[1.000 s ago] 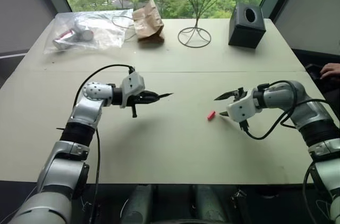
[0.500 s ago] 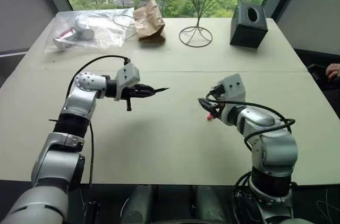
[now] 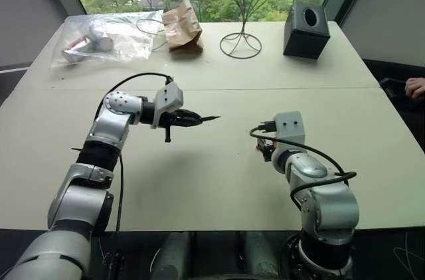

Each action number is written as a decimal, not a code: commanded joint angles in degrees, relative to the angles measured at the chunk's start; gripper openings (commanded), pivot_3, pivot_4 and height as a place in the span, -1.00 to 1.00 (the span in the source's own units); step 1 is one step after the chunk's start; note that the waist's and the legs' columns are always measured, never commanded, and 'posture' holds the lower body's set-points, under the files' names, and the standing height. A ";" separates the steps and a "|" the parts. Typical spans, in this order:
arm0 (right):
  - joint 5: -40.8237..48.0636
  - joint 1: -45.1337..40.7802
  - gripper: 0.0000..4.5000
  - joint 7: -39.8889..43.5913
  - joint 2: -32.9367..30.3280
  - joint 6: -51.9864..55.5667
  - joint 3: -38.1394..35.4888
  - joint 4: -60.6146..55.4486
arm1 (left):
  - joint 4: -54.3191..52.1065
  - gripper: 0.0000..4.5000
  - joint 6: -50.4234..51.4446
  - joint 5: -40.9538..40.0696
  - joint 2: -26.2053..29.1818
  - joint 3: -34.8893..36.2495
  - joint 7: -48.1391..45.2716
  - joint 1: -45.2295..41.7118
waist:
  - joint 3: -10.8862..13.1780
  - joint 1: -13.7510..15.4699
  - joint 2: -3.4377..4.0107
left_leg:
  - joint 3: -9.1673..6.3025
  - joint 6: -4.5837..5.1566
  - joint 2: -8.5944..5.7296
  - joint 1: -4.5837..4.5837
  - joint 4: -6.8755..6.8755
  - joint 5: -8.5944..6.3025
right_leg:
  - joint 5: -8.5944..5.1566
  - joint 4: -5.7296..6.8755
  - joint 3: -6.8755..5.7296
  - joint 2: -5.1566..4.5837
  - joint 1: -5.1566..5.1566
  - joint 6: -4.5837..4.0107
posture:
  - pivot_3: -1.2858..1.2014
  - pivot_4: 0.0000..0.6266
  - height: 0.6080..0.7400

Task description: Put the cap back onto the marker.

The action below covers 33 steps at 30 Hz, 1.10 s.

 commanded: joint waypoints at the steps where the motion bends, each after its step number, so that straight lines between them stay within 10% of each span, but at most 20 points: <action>1: 1.66 1.00 0.21 -0.22 1.17 1.39 -0.79 -3.58 | -2.28 -1.00 -0.67 0.06 1.25 -0.06 -0.96 -0.68 | 0.00 0.09 0.00 | -0.01 0.00 0.00 0.00 0.00 0.00 | 0.00 0.00 0.00 0.00 0.01 0.00 | 0.03 -0.52 1.00; 33: 7.50 -0.74 0.21 -10.27 9.02 -3.26 -5.89 5.55 | -0.62 -1.00 -1.20 -1.03 -2.99 -0.41 -0.36 -1.84 | 0.00 0.15 0.01 | -0.02 0.00 0.02 -0.01 -0.05 0.00 | -0.01 -0.02 0.00 0.04 -0.01 0.00 | 0.03 -0.52 1.00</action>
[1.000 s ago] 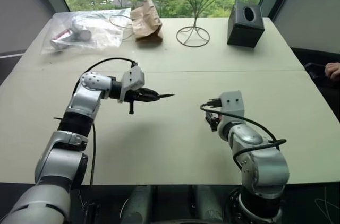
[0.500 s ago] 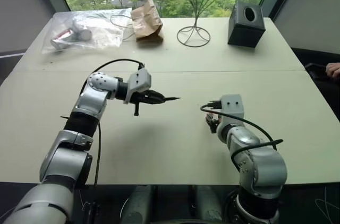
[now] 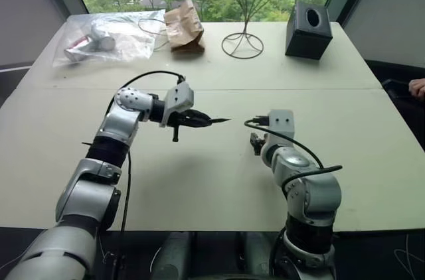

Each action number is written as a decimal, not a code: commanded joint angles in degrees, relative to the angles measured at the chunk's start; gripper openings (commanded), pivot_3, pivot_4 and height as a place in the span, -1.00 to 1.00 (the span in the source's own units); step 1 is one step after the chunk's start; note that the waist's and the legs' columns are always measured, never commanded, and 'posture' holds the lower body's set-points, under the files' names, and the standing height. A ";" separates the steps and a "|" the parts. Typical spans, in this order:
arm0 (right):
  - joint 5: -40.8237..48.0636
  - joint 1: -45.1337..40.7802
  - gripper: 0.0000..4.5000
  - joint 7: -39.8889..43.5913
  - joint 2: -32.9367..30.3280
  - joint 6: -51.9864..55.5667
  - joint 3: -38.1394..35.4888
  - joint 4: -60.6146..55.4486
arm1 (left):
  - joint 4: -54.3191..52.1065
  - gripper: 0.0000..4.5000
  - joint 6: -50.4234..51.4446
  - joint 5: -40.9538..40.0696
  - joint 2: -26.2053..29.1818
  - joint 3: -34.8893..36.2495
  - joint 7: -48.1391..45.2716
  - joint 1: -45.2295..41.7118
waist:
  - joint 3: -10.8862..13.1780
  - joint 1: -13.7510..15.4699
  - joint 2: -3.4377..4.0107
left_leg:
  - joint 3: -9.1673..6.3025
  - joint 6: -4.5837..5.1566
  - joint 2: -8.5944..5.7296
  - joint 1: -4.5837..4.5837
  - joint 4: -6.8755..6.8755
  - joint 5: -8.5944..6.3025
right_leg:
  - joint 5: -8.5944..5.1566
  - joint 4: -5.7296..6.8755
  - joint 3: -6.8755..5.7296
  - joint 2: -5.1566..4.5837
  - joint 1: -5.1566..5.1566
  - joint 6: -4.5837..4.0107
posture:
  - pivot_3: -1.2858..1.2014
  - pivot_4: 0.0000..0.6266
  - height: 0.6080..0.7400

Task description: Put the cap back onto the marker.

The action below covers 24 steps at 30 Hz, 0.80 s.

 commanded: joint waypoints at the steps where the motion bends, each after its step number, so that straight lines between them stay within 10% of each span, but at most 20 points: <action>1: 0.87 2.82 0.21 -0.03 1.81 1.99 -0.26 -5.10 | -1.88 -1.00 -0.51 -1.42 0.32 1.50 0.26 0.69 | 0.00 -0.01 0.00 | 0.00 0.00 0.00 0.00 0.00 0.00 | 0.00 0.00 0.00 0.00 0.00 0.00 | 0.03 -0.52 1.00; 18: 5.18 4.54 0.21 0.96 5.45 5.45 -2.08 -2.61 | -1.98 -1.00 -0.81 -2.44 -0.75 1.94 1.60 0.76 | 0.00 0.00 0.00 | -0.01 0.00 0.04 0.00 -0.01 0.00 | 0.00 -0.03 0.00 0.00 0.00 0.00 | 0.03 -0.52 1.00; 24: 5.74 5.19 -0.99 0.50 4.88 3.95 -2.41 -0.87 | -2.52 -1.00 -0.66 -2.94 -0.57 2.37 2.43 0.88 | 0.00 -0.18 0.00 | -0.02 0.00 0.05 0.02 -0.02 0.00 | 0.00 -0.04 -0.01 0.02 0.01 0.00 | 0.03 -0.52 1.00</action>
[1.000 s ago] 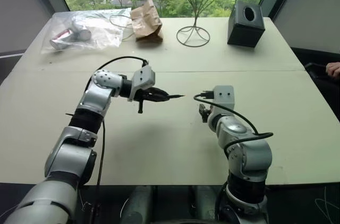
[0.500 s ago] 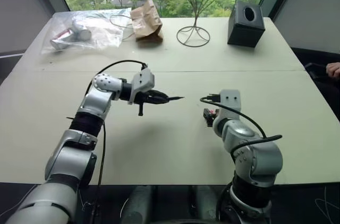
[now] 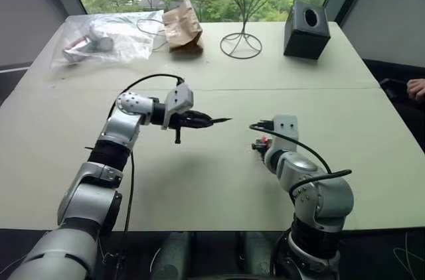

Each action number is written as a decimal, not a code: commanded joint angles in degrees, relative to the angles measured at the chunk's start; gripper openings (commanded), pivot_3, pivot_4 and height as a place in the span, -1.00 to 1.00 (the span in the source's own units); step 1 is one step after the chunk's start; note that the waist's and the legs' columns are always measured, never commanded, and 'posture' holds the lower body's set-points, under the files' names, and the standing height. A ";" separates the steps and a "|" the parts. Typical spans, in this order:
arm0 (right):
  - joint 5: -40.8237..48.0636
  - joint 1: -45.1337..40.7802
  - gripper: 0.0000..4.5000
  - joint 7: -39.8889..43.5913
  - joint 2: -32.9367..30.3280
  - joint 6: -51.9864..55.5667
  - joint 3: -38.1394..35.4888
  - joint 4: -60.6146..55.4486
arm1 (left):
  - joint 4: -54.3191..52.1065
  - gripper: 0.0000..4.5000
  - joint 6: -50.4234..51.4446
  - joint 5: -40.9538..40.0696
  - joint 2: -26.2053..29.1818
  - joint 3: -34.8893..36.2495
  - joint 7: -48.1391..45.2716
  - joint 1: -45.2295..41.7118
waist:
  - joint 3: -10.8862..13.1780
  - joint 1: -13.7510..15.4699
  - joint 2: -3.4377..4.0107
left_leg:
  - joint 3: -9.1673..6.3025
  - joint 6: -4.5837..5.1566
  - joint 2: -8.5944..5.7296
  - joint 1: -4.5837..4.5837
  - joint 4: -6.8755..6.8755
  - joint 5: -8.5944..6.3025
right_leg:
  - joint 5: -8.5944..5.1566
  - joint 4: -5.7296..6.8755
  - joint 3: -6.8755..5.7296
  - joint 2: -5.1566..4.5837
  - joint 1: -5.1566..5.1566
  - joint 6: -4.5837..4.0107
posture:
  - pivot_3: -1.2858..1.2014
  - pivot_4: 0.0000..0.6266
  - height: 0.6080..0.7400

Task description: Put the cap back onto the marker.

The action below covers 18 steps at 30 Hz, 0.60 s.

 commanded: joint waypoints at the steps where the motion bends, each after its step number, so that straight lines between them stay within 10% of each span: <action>1: 1.31 4.36 -0.99 -0.14 4.68 -0.60 0.31 1.14 | -2.37 -1.00 -0.65 -1.25 0.36 1.82 0.55 -0.50 | 0.00 0.00 0.00 | 0.00 0.00 0.01 0.00 0.00 0.00 | 0.00 0.00 0.00 0.02 0.00 0.00 | 0.03 -0.52 1.00; 10: 2.90 6.34 -0.99 3.40 -2.11 0.10 2.04 -0.93 | -2.34 -1.00 -0.63 -0.95 0.31 1.83 0.56 -0.09 | 0.00 0.02 0.00 | 0.00 0.00 0.02 0.00 0.01 0.00 | 0.00 -0.01 0.00 0.02 0.00 0.00 | 0.03 -0.52 1.00; 18: 10.15 3.55 -0.99 24.45 -38.85 -8.50 4.88 -5.90 | 0.55 -1.00 -2.35 0.54 2.76 1.11 -2.60 -1.32 | 0.04 0.49 0.01 | -0.01 0.03 -0.10 -0.07 0.00 -0.02 | -0.16 -0.27 -0.10 -0.29 0.17 0.11 | 0.03 -0.52 1.00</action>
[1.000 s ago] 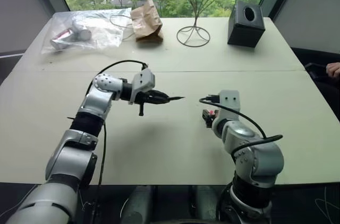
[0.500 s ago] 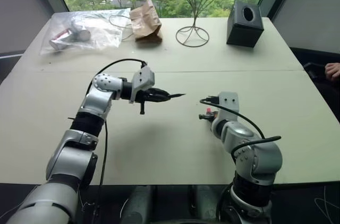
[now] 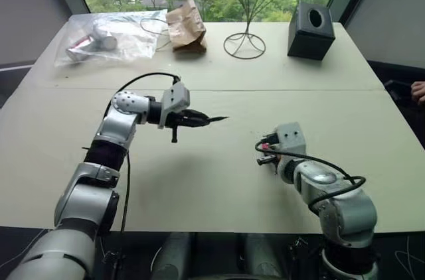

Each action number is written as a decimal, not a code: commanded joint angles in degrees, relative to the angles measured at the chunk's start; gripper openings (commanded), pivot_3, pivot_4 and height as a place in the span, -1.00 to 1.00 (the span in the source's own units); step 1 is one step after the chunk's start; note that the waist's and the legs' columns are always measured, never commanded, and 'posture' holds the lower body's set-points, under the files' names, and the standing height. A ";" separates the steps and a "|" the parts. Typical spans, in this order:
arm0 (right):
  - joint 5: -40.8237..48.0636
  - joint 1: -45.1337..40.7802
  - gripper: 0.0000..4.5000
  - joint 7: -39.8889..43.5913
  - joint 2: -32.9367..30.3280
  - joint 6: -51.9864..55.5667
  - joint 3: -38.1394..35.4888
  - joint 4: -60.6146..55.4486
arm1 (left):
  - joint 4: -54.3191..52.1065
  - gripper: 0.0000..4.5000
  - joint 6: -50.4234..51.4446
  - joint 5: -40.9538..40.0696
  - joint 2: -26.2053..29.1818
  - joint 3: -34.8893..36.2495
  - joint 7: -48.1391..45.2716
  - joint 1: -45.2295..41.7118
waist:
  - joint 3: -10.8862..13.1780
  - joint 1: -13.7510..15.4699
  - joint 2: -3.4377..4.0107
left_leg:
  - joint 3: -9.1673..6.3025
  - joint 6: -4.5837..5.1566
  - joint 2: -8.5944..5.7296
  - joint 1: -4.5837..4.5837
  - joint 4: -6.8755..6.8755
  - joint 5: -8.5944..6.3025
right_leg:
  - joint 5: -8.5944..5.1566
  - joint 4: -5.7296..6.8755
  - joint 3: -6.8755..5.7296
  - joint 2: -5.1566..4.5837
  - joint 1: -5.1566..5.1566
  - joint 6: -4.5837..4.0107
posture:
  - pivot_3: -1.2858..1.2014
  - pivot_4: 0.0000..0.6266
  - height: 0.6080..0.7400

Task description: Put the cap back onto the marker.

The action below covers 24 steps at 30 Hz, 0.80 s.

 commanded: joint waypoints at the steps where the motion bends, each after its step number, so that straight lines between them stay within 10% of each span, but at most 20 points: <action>1: 3.60 -3.28 -0.99 10.79 -12.88 -6.36 -2.51 -0.49 | 1.31 -1.00 -1.42 0.23 1.07 0.55 -0.90 -1.98 | 0.04 -0.03 -0.03 | 0.02 0.01 -0.04 -0.03 0.03 -0.01 | -0.11 -0.02 0.00 -0.07 0.00 0.03 | 0.03 -0.52 1.00; 8: 0.12 -7.74 -0.99 23.57 -29.64 -33.40 -3.34 19.17 | 8.41 -1.00 -2.39 0.45 -0.57 2.85 4.17 -5.82 | 0.07 -0.02 -0.09 | 0.04 0.02 0.01 -0.02 0.02 -0.01 | -0.11 -0.06 -0.13 -0.05 0.06 0.34 | 0.03 -0.52 1.00; 24: -18.67 -26.41 -0.99 28.59 -25.94 -90.38 11.66 55.87 | 9.71 -1.00 -2.39 -0.14 -5.05 3.78 6.85 -7.63 | 0.11 -0.23 -0.14 | 0.25 0.08 -0.08 -0.02 0.04 -0.05 | -0.01 0.01 -0.06 -0.07 0.04 0.21 | 0.03 -0.52 1.00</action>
